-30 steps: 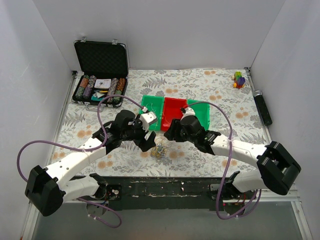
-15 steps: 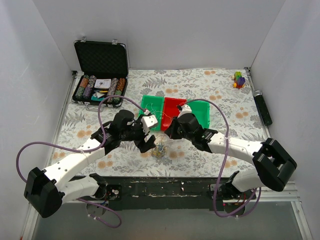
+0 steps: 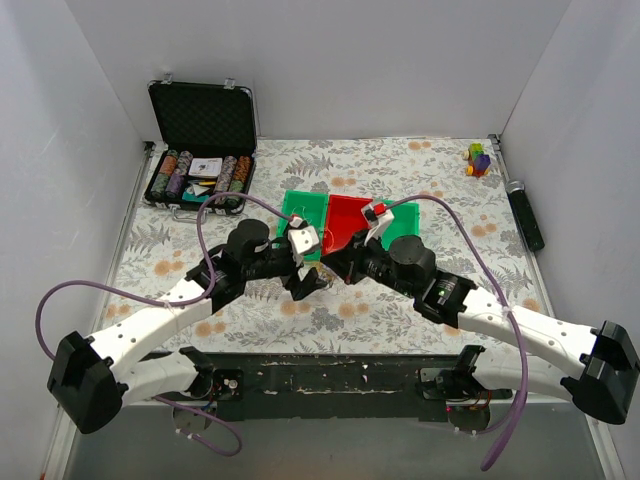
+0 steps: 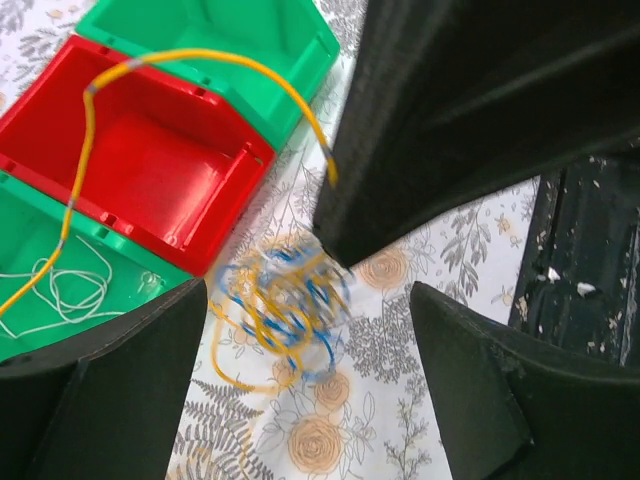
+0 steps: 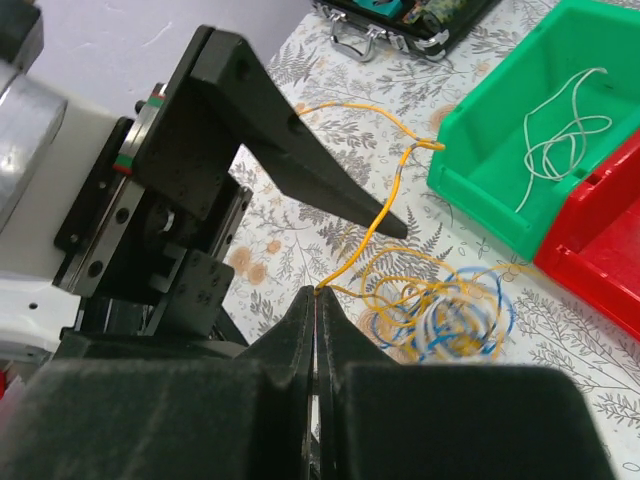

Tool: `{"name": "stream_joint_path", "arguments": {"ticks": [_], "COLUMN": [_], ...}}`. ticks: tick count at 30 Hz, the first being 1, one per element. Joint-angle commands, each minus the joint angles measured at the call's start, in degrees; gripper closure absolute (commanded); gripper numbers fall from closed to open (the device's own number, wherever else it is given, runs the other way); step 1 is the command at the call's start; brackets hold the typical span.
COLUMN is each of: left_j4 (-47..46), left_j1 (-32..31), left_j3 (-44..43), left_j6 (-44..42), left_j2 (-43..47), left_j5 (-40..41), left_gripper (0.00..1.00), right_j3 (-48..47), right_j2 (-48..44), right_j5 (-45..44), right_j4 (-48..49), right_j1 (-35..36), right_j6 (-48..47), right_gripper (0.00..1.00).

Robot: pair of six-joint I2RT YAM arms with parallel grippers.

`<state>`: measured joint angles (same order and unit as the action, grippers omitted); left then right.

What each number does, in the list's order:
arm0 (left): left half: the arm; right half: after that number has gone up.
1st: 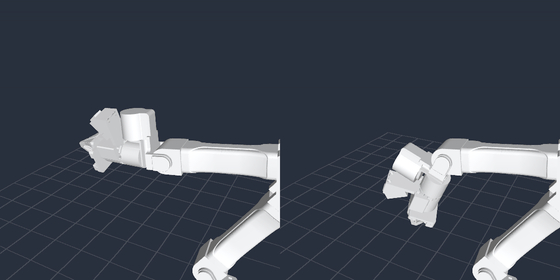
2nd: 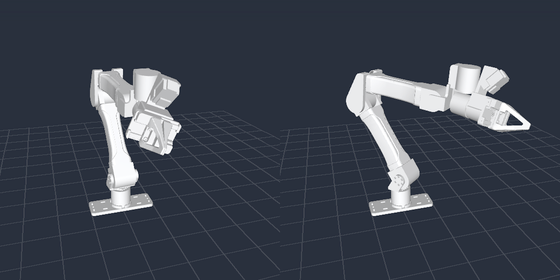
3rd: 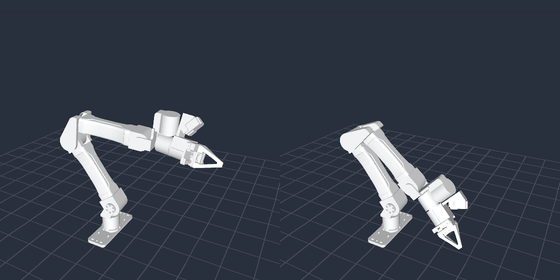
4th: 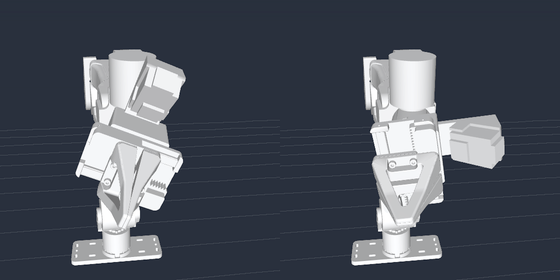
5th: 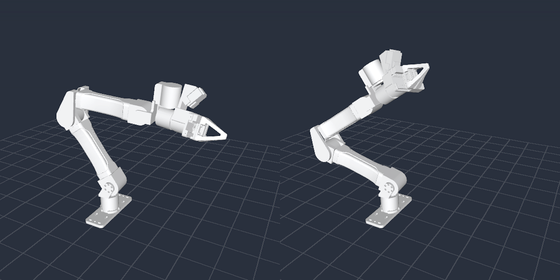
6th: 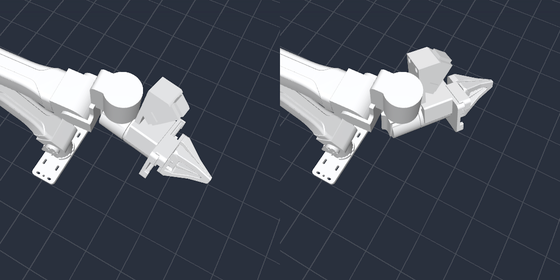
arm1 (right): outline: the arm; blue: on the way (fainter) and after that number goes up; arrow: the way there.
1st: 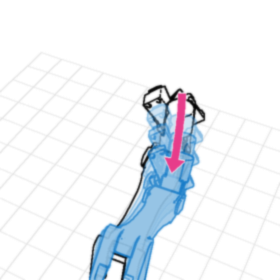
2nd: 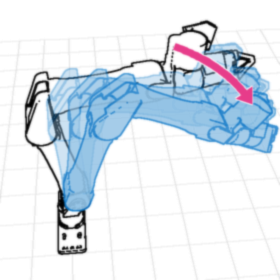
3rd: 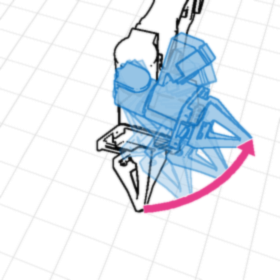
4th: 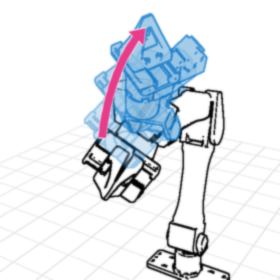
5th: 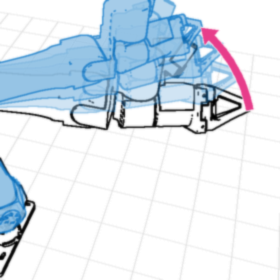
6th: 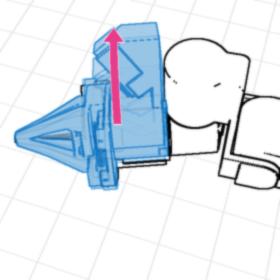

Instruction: Untangle the cables

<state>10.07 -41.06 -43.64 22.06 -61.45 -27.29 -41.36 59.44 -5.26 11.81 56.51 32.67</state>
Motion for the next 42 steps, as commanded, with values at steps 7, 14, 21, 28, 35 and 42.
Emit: {"name": "stream_joint_path", "arguments": {"ticks": [7, 14, 21, 28, 35, 42], "left_j4": [-10.77, -8.66, -9.01, -9.71, -7.7, -4.36], "left_j1": [-1.92, -4.2, -4.3, -4.38, -4.38, -4.47], "left_j3": [4.08, 5.84, 7.69, 9.1, 11.03, 12.52], "left_j6": [5.0, 8.61, 9.31, 9.05, 6.24, 3.16], "left_j2": [0.54, 1.25, 1.94, 3.35, 5.11, 6.96], "left_j5": [5.32, 2.59, 2.58, 4.53, 3.56, 2.85], "left_gripper": [0.13, 0.16, 0.26, 0.51, 0.83, 1.0], "right_j3": [-1.52, -2.84, -5.3, -5.75, -8.2, -10.66], "right_j2": [-2.4, -3.1, -3.98, -4.86, -7.67, -9.43], "right_j5": [2.53, 2.01, -0.46, -0.45, -5.98, -10.03], "right_j4": [1.72, 2.86, 2.78, 2.6, -0.82, -3.63], "right_j1": [2.2, 2.46, 2.46, 2.73, 2.64, 2.64], "right_j6": [-0.85, 0.2, -0.06, 0.47, -2.78, -5.15], "right_gripper": [0.99, 0.99, 0.99, 0.99, 0.99, 0.99]}}
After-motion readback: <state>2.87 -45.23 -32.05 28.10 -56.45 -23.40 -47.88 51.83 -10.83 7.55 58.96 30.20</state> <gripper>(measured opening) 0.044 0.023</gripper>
